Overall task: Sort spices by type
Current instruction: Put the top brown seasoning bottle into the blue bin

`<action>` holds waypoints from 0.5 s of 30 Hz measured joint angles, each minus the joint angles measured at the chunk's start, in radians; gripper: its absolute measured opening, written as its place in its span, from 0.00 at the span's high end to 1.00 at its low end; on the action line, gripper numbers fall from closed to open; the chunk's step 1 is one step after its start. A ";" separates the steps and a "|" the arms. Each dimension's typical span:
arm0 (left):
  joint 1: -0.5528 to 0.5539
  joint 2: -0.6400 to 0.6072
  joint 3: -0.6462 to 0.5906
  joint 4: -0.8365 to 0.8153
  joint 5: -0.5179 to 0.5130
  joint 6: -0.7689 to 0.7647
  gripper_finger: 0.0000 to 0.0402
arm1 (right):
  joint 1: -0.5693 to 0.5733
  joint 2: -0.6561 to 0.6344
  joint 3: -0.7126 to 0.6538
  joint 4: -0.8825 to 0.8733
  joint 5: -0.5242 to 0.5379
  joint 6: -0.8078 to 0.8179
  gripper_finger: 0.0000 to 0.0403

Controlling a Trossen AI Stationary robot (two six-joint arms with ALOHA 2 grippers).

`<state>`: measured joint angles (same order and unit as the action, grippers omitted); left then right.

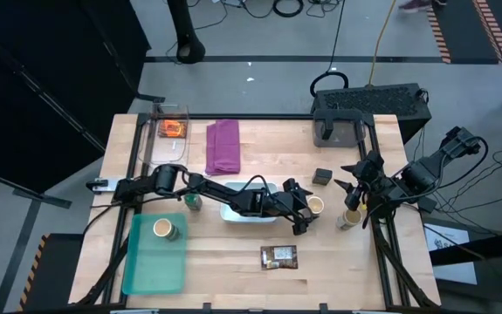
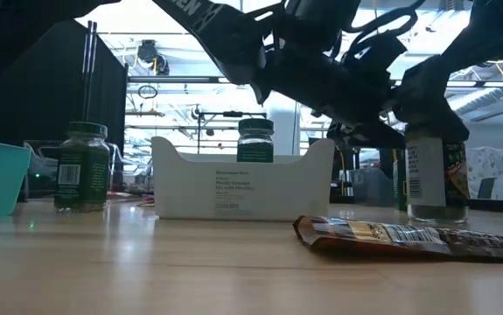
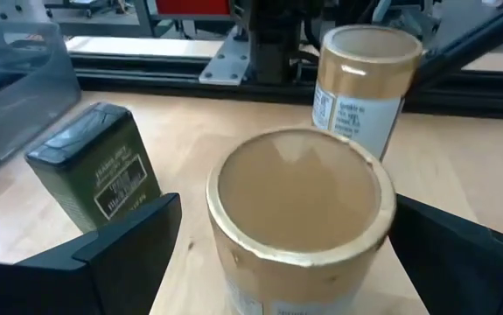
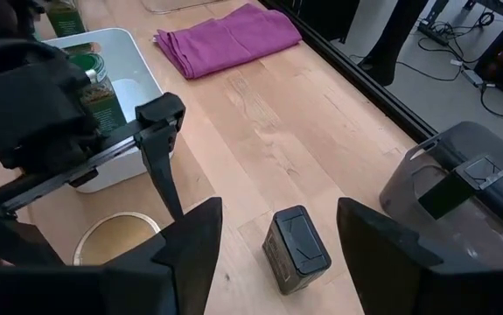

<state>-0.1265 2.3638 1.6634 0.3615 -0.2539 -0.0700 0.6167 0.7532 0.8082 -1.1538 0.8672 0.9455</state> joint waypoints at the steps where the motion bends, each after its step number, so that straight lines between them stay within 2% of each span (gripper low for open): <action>1: 0.000 0.000 0.000 0.000 0.000 0.000 0.01 | 0.000 0.000 0.000 0.000 0.000 0.000 0.48; 6: 0.000 0.003 0.000 0.010 0.012 0.000 0.01 | 0.000 0.000 0.000 0.001 0.000 0.000 0.48; 11: 0.000 0.003 0.000 0.042 0.100 -0.001 0.01 | 0.000 0.000 0.000 0.002 0.000 0.001 0.48; 15: 0.000 0.003 0.000 0.050 0.097 0.000 0.01 | 0.000 0.000 0.000 0.003 0.007 -0.005 0.48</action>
<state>-0.1268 2.3672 1.6634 0.4118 -0.1568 -0.0704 0.6167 0.7532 0.8082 -1.1511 0.8745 0.9401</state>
